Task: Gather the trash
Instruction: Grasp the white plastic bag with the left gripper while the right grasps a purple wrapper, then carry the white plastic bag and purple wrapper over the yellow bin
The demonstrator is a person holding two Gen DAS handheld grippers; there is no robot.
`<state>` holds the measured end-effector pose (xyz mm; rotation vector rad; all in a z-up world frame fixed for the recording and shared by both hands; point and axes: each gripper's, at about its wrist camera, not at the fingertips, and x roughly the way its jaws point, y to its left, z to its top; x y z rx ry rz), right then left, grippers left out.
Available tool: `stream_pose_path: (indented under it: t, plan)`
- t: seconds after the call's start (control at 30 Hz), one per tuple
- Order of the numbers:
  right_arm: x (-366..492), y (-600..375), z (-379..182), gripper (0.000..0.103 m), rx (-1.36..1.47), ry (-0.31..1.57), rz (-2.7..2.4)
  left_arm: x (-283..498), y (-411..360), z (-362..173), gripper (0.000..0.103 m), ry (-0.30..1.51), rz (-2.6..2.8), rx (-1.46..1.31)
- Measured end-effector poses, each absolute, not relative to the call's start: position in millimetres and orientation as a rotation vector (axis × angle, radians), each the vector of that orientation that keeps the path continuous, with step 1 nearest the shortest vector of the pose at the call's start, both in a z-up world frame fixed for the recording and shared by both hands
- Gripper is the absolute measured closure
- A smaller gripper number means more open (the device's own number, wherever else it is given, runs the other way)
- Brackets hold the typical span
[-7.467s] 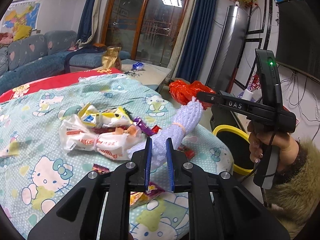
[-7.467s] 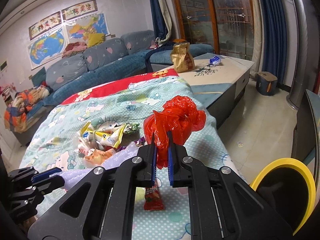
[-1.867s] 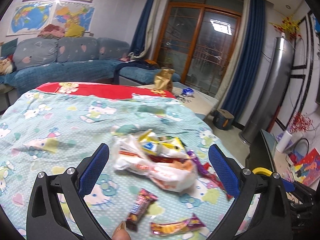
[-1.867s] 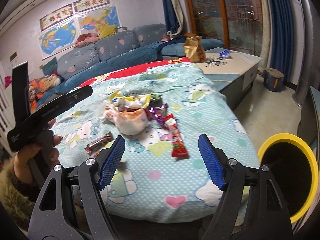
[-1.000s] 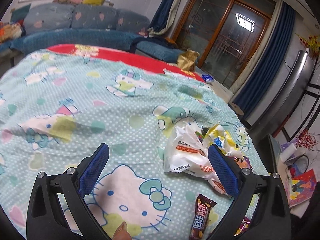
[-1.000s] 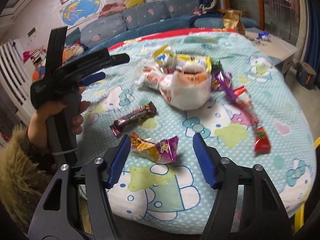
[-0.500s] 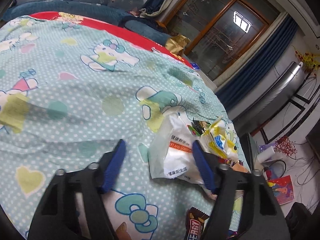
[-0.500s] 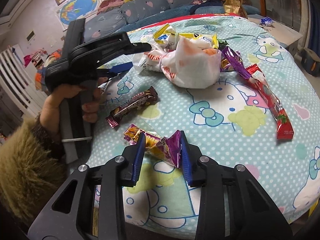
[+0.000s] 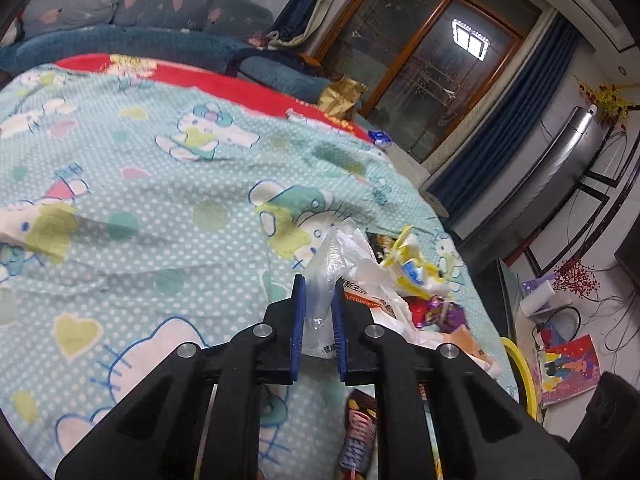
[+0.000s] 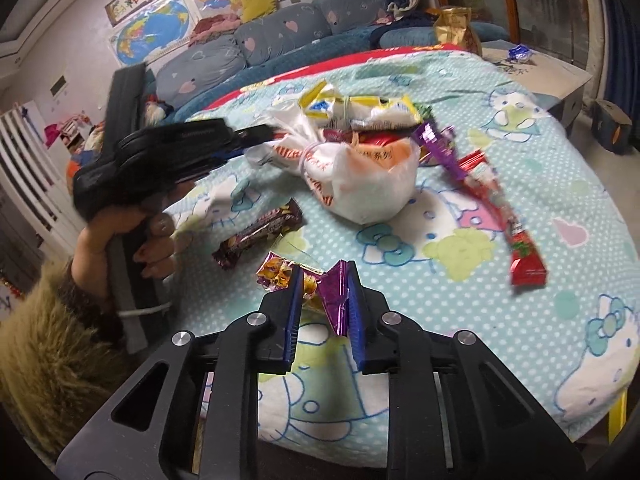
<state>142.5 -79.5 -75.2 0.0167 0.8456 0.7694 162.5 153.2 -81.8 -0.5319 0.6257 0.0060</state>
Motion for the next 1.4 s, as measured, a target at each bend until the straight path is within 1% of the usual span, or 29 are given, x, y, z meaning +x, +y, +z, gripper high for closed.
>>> stream_pose_path:
  t: [0.7,1.1,1.4]
  plan:
    - [150.1,-134.8,-25.8,0.09,0.085,0.696,0.684,100.8,115.3,-0.6,0.092,0.453,0.015,-0.37]
    - [154.9,-166.3,-7.1,0.09,0.111,0.64,0.595,89.1,83.0,23.4,0.093,0.411,-0.03,-0.302]
    - [159.3,-183.7,-5.6,0.091,0.111,0.621,0.54,89.7,60.0,25.2,0.095,0.439,-0.042,-0.227]
